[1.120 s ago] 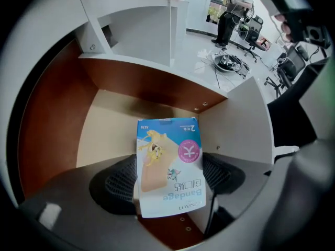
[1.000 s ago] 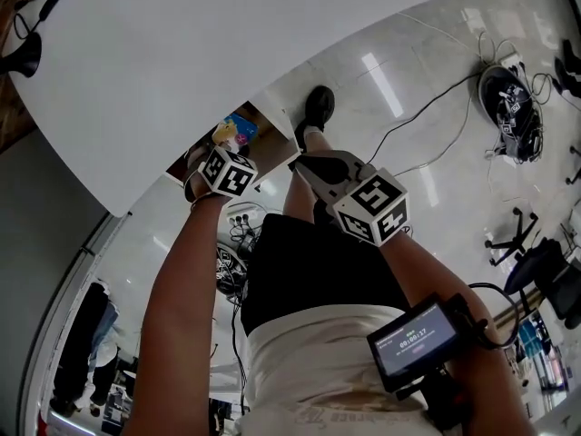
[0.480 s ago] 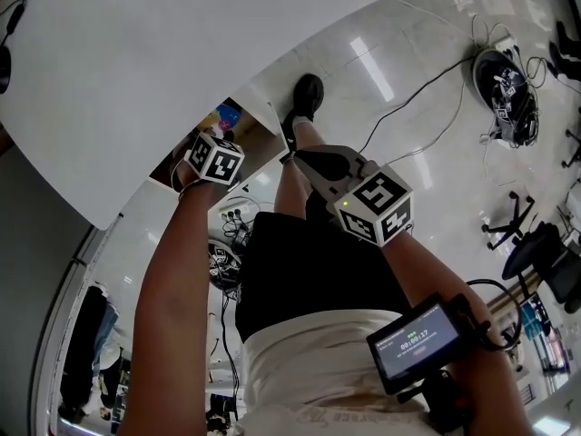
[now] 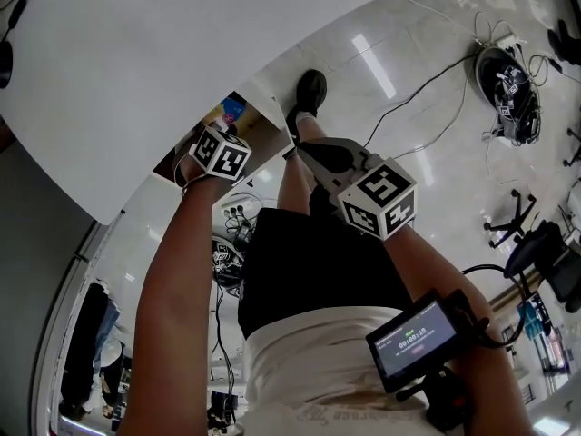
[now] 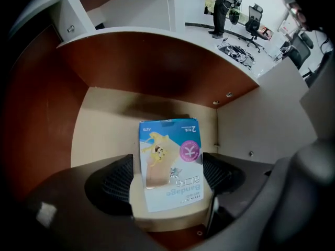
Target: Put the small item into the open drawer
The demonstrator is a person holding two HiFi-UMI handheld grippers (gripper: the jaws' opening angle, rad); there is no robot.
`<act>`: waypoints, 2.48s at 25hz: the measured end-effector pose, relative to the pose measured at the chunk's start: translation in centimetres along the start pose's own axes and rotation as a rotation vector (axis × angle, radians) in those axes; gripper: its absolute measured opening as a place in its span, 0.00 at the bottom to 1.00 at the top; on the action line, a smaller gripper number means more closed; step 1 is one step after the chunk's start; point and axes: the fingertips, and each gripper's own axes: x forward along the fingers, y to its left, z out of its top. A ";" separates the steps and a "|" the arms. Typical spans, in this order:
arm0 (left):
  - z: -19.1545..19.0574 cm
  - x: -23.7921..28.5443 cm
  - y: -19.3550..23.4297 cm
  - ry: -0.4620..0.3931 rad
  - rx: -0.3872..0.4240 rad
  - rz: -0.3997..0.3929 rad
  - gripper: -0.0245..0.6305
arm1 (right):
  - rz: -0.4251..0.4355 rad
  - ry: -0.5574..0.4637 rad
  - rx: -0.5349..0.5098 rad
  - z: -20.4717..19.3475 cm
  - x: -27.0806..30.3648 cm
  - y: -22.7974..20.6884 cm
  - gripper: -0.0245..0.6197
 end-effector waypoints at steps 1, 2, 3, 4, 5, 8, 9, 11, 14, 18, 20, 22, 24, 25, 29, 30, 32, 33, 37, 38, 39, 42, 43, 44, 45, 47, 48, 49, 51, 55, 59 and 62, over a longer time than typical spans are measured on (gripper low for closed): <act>0.0 -0.1 0.0 0.000 0.002 -0.001 0.65 | 0.001 0.000 0.000 0.0 0.0 0.1 0.05; 0.0 -0.3 0.0 0.000 0.004 -0.002 0.65 | 0.003 -0.001 -0.001 0.1 0.0 0.2 0.05; -0.1 -0.5 -0.1 0.000 0.004 -0.002 0.64 | 0.004 -0.001 -0.003 0.2 0.0 0.3 0.05; -0.2 -0.7 -0.2 -0.001 0.001 -0.004 0.65 | 0.006 0.000 -0.006 0.3 0.0 0.4 0.05; -0.2 -1.0 -0.3 -0.003 -0.004 -0.006 0.65 | 0.007 0.001 -0.008 0.4 0.0 0.5 0.05; -0.5 -2.3 -0.3 -0.016 -0.015 0.000 0.64 | 0.009 -0.004 -0.013 0.8 0.1 0.7 0.05; -0.7 -2.8 -0.4 -0.020 -0.017 -0.002 0.64 | 0.010 -0.008 -0.014 1.0 0.3 0.8 0.05; -1.3 -4.0 -0.9 -0.023 -0.015 -0.016 0.64 | 0.012 -0.014 -0.017 1.1 0.5 1.1 0.05; -2.4 -5.1 -2.5 -0.022 -0.003 -0.040 0.64 | 0.013 -0.015 -0.031 0.9 0.6 1.5 0.05; -3.1 -7.3 -4.0 -0.020 -0.035 -0.060 0.64 | 0.026 -0.010 -0.057 1.1 -0.1 2.1 0.05; -3.3 -8.6 -4.5 -0.024 -0.064 -0.064 0.64 | 0.030 -0.006 -0.067 1.1 -0.6 2.6 0.05; -3.6 -9.7 -4.6 -0.042 -0.100 -0.059 0.62 | 0.032 -0.001 -0.083 1.0 -0.7 3.2 0.05; -3.7 -10.8 -4.4 -0.071 -0.142 -0.049 0.54 | 0.035 0.001 -0.100 1.0 -0.8 3.9 0.05; -3.6 -11.5 -4.3 -0.084 -0.161 -0.046 0.51 | 0.037 0.001 -0.106 1.0 -0.9 4.3 0.05; -3.2 -14.4 -3.7 -0.139 -0.220 -0.024 0.40 | 0.041 0.000 -0.127 1.6 -1.7 5.6 0.05; -3.0 -15.1 -3.6 -0.154 -0.236 -0.020 0.37 | 0.042 -0.001 -0.133 1.8 -2.0 6.0 0.05; -2.7 -16.7 -3.6 -0.185 -0.276 -0.024 0.32 | 0.046 -0.001 -0.148 2.2 -2.5 6.7 0.05; -2.6 -17.4 -3.7 -0.200 -0.298 -0.029 0.29 | 0.048 0.001 -0.156 2.3 -2.7 7.1 0.05; -2.6 -20.0 -3.8 -0.268 -0.385 -0.029 0.19 | 0.050 0.011 -0.196 2.8 -3.5 8.4 0.05; -2.7 -20.6 -3.8 -0.283 -0.405 -0.027 0.17 | 0.049 0.012 -0.208 3.0 -3.6 8.7 0.05; -2.9 -21.2 -3.8 -0.296 -0.423 -0.026 0.16 | 0.049 0.013 -0.220 3.2 -3.8 9.0 0.05; -3.7 -23.2 -4.2 -0.322 -0.468 -0.018 0.13 | 0.049 0.008 -0.250 4.0 -4.5 10.3 0.05; -4.1 -23.8 -4.3 -0.333 -0.483 -0.014 0.12 | 0.048 0.005 -0.259 4.3 -4.8 10.6 0.05; -4.4 -24.4 -4.5 -0.348 -0.501 -0.009 0.11 | 0.047 0.002 -0.267 4.5 -5.0 11.0 0.05; -4.7 -25.0 -4.5 -0.363 -0.522 -0.004 0.10 | 0.045 0.000 -0.277 4.6 -5.3 11.3 0.05; -5.4 -26.4 -4.6 -0.393 -0.571 0.006 0.08 | 0.039 -0.003 -0.297 4.8 -5.8 11.9 0.05; -5.7 -27.1 -4.6 -0.408 -0.594 0.010 0.07 | 0.037 -0.004 -0.306 4.9 -6.1 12.3 0.05; -6.1 -27.8 -4.6 -0.425 -0.615 0.013 0.07 | 0.035 -0.004 -0.312 4.9 -6.5 12.6 0.05; -6.7 -29.1 -4.7 -0.459 -0.653 0.015 0.06 | 0.031 -0.005 -0.324 4.8 -7.2 13.1 0.05; -7.5 -31.4 -3.8 -0.527 -0.724 0.027 0.05 | 0.025 -0.014 -0.350 5.5 -8.1 13.9 0.05; -7.3 -33.7 -3.1 -0.618 -0.780 0.022 0.05 | 0.043 -0.018 -0.391 6.4 -8.7 15.1 0.05; -7.2 -35.5 -3.3 -0.687 -0.794 0.008 0.05 | 0.064 -0.022 -0.432 6.8 -9.2 16.7 0.05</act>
